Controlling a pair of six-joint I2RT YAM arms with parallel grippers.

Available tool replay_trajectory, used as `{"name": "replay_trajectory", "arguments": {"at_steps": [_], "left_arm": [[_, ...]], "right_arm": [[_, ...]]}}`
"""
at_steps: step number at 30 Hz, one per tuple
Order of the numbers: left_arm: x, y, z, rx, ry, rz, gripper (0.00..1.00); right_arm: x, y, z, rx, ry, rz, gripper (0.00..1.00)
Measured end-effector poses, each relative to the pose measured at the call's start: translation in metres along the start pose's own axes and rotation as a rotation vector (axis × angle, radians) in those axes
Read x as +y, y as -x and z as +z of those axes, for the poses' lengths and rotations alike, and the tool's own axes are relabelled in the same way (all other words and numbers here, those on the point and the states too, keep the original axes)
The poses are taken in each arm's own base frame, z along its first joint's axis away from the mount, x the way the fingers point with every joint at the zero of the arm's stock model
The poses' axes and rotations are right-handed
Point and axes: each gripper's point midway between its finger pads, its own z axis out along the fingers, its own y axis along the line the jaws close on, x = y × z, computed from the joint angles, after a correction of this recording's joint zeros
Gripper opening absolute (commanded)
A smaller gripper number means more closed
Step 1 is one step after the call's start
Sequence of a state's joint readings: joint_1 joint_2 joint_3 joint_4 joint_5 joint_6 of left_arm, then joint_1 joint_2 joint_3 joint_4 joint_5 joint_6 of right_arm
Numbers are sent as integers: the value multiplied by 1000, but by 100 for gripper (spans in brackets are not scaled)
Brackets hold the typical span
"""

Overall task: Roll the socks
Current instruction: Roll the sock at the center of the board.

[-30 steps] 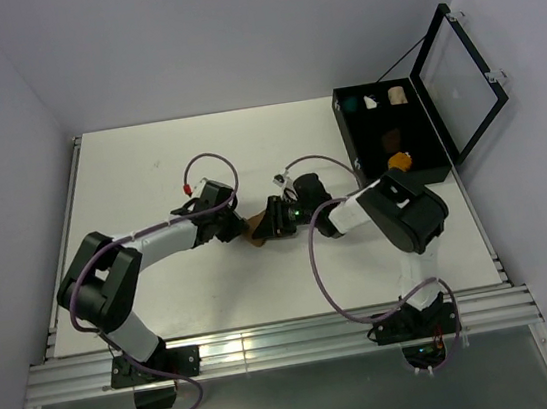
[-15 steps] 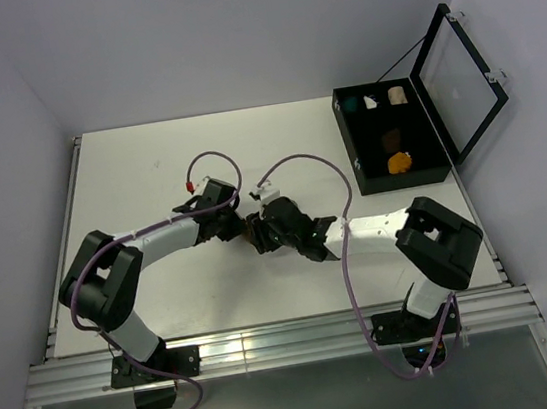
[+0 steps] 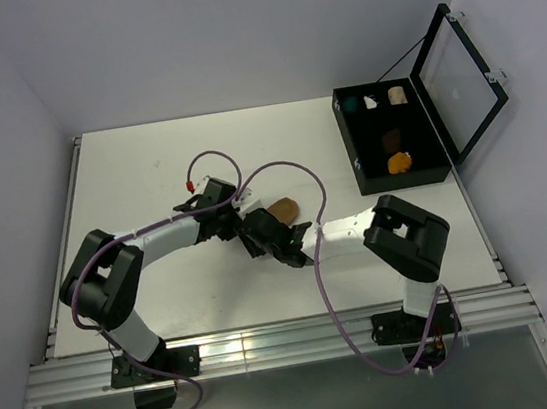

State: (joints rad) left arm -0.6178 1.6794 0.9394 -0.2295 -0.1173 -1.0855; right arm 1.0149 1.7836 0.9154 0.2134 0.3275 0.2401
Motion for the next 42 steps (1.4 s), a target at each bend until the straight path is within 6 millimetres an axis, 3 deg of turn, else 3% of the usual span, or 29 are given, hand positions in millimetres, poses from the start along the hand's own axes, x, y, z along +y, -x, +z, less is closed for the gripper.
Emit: {"name": "replay_trajectory", "arguments": {"at_steps": [5,8,9,10,21,29,36,42], "left_arm": [[0,0,0,0,0,-3,27],[0,1,0,-2,1,-6,30],[0,1,0,-3,1,-6,32],[0,1,0,-4,1,-7,34],[6,14,-15,-77,14,-64,68],[-13,21,-40,-104,-73,-99,70],[-9,13,-38,-79,-82,-96,66],[-18,11,-38,-68,-120,-90,65]], "right_arm": [[-6,-3,6,-1,-47,-4,40],[-8,-3,8,-7,-65,3,16],[-8,-3,8,-8,-65,8,3],[-7,-2,8,-9,-62,11,0],[-11,0,12,29,132,150,0],[-24,2,11,85,397,440,0],[-38,-7,8,107,588,704,0],[-45,-13,6,138,675,848,0]]}}
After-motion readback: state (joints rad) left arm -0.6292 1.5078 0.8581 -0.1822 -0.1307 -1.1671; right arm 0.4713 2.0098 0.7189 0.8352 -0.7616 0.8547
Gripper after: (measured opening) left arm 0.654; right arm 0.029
